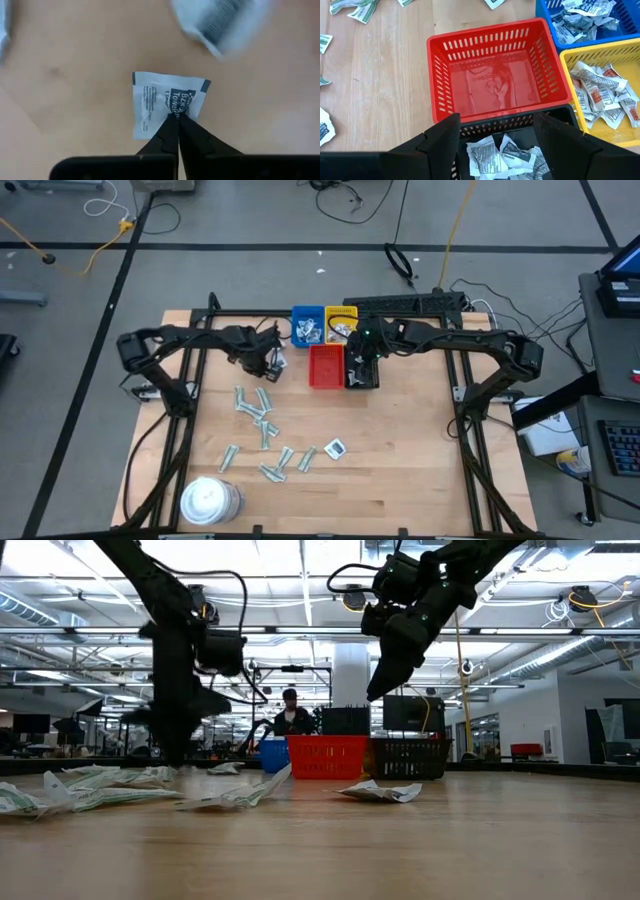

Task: Pick & Place First Aid Supplies
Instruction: Put the towelette pack into the black bin

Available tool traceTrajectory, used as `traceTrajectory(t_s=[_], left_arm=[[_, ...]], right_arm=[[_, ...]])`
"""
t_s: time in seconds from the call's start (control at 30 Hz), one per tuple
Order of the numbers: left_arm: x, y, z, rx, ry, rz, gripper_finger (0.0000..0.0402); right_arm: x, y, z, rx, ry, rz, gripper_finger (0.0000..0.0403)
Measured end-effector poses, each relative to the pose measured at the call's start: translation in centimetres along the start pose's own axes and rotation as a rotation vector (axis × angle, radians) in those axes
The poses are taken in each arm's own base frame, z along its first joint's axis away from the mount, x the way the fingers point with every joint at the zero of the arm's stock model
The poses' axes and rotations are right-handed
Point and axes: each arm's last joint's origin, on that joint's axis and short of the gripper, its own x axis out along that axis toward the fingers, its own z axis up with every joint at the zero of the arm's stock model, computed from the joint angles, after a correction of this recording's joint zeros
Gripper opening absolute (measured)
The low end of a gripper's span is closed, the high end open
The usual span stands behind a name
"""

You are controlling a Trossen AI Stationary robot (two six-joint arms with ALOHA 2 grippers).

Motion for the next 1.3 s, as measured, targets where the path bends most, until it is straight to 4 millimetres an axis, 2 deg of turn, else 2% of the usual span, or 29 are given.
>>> traceTrajectory(t_s=[0.1, 0.23, 0.37, 0.47, 0.73, 0.9, 1.03, 1.17, 1.3], left_arm=[[-2.4, -0.7, -0.1, 0.147, -0.099, -0.122, 0.0002], [-4.6, -2.0, -0.8, 0.415, -0.217, -0.239, 0.0001], [-5.9, -3.5, -1.2, 0.688, -0.354, -0.32, 0.0001], [-6.5, -4.5, -1.2, 0.785, -0.443, -0.37, 0.0001], [-6.4, -6.2, -0.8, 0.841, -0.765, -0.625, 0.0], [-6.7, -7.1, -1.1, 0.858, -0.931, -0.807, 0.0], [-7.0, -7.9, -1.4, 0.896, -0.952, -0.89, 0.0], [-6.8, -7.9, -1.5, 0.885, -0.937, -0.889, 0.0], [-6.9, -8.0, -1.6, 0.876, -0.932, -0.9, 0.0]], right_arm=[[0.0, 0.0, 0.0, -0.001, -0.005, -0.001, 0.0247], [0.0, 0.0, 0.3, -0.006, -0.032, -0.005, 0.0247], [0.0, -0.1, 0.6, -0.006, -0.062, -0.009, 0.0247], [0.0, -0.1, 0.9, 0.036, -0.09, -0.008, 0.0247], [-0.2, 0.3, 1.9, 0.06, -0.206, 0.159, 0.0247], [-0.5, 0.2, 2.9, 0.073, -0.302, 0.167, 0.0247], [-0.7, 0.7, 3.8, 0.029, -0.39, 0.219, 0.0247], [-1.1, 1.9, 4.6, -0.036, -0.475, 0.386, 0.0247], [-1.1, 3.0, 4.8, -0.077, -0.486, 0.427, 0.0246]])
